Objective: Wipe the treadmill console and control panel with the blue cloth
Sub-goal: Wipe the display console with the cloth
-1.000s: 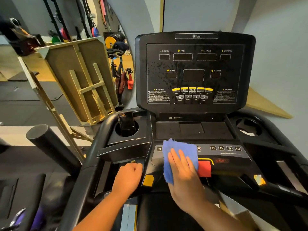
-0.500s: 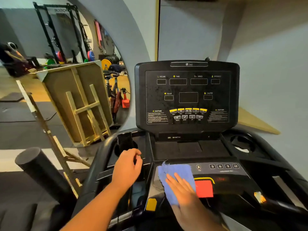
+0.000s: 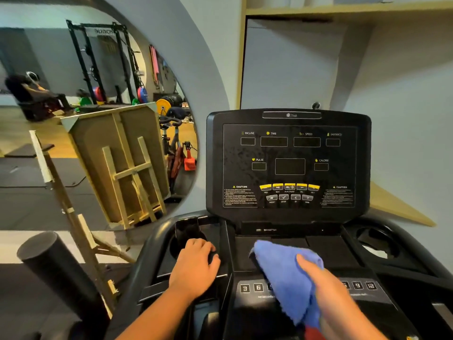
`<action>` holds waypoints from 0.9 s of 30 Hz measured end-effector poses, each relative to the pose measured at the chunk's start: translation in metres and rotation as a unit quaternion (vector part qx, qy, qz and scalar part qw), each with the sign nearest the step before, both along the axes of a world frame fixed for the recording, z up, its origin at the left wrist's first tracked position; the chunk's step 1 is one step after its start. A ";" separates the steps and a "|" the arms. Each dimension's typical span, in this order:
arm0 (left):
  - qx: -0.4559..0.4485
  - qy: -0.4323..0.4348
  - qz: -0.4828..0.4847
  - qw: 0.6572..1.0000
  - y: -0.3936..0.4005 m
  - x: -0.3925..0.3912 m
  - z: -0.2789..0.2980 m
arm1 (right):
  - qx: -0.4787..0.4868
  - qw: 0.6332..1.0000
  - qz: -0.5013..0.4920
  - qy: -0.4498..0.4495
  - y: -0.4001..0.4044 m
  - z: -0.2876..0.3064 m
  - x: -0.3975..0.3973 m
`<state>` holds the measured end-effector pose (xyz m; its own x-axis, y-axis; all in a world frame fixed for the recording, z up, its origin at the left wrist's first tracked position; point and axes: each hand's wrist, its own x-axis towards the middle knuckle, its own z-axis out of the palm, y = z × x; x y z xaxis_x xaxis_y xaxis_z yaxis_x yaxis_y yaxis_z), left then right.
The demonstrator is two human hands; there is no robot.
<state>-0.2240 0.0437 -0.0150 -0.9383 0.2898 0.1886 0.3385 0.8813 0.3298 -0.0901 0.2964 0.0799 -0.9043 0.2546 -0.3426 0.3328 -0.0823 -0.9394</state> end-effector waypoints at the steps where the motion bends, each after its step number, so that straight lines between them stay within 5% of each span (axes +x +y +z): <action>1: -0.001 -0.002 -0.002 1.000 -0.001 0.000 -0.001 | -0.044 0.998 -0.034 0.012 0.005 0.006 -0.016; 7: -0.015 -0.016 -0.012 1.000 -0.002 -0.003 -0.002 | -0.118 0.974 -0.171 0.089 0.025 0.069 -0.115; 12: -0.004 -0.031 -0.012 0.999 0.001 -0.007 -0.001 | 0.204 0.928 -0.167 0.263 -0.009 0.105 -0.214; 14: 0.000 -0.037 -0.008 0.999 0.003 -0.008 -0.001 | 0.417 0.850 -0.060 0.315 -0.026 0.095 -0.251; 16: -0.001 -0.042 -0.006 0.999 0.003 -0.007 -0.002 | 0.644 0.686 0.028 0.339 -0.036 0.069 -0.274; 22: -0.011 -0.043 -0.004 0.999 0.004 -0.008 0.005 | 0.782 0.457 0.194 0.378 -0.031 -0.007 -0.253; 27: -0.019 -0.046 -0.003 0.999 0.002 -0.005 0.005 | 0.784 0.410 0.250 0.392 -0.012 -0.008 -0.252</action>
